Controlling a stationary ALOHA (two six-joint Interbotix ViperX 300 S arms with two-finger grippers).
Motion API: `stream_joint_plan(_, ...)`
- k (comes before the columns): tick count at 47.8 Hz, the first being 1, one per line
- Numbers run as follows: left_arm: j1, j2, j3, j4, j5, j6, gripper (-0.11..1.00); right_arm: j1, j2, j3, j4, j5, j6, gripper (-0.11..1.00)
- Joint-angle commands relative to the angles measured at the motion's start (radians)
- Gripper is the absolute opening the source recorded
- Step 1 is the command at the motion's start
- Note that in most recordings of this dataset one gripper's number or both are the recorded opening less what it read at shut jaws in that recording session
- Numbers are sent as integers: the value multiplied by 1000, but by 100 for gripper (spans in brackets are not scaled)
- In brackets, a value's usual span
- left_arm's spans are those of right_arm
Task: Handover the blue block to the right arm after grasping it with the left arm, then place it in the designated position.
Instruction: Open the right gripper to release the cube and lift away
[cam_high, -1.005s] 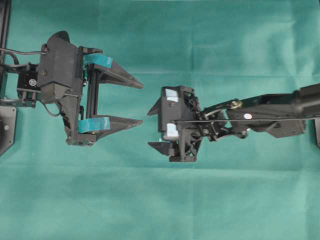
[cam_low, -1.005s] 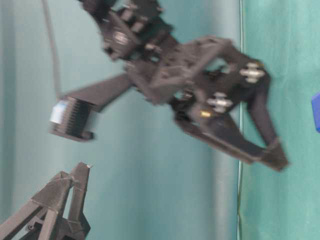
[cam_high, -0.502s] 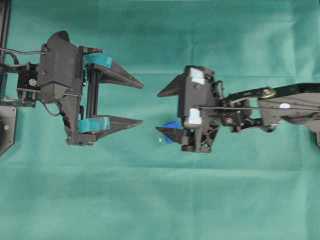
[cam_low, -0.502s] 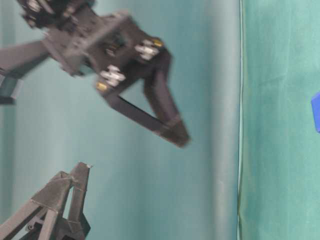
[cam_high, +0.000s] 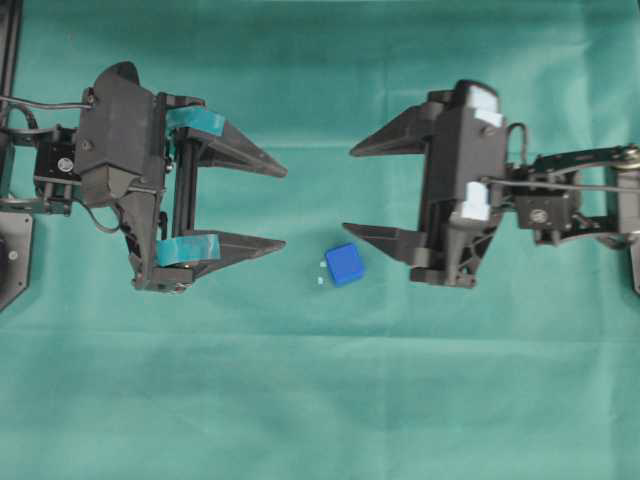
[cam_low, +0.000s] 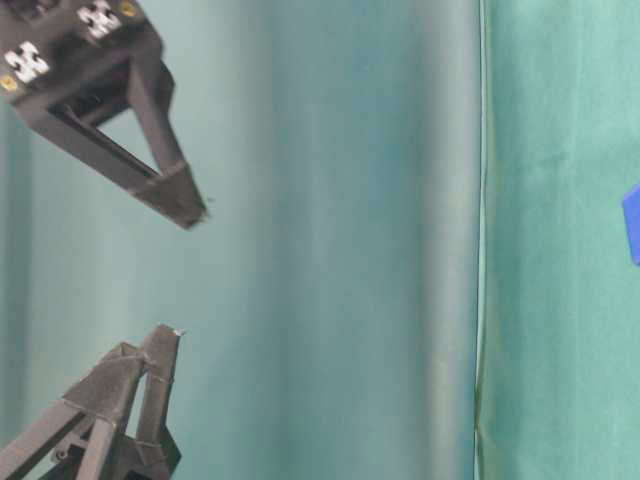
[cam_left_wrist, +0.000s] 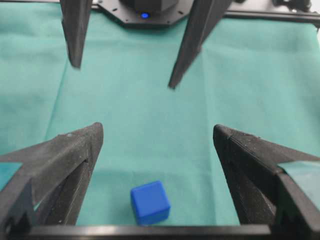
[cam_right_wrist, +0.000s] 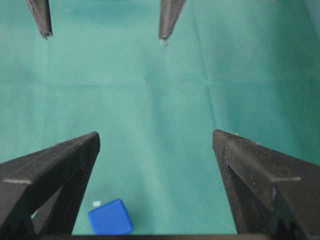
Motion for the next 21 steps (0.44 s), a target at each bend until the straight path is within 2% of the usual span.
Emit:
stream_joint_plan(1, 0, -9, -25, -2, -5, 0, 100, 3, -48, -2, -3, -3, -2, 91)
stream_joint_plan(21, 0, -9, -29, 0, -5, 0, 100, 3, -81, 20, -3, -25, -2, 91)
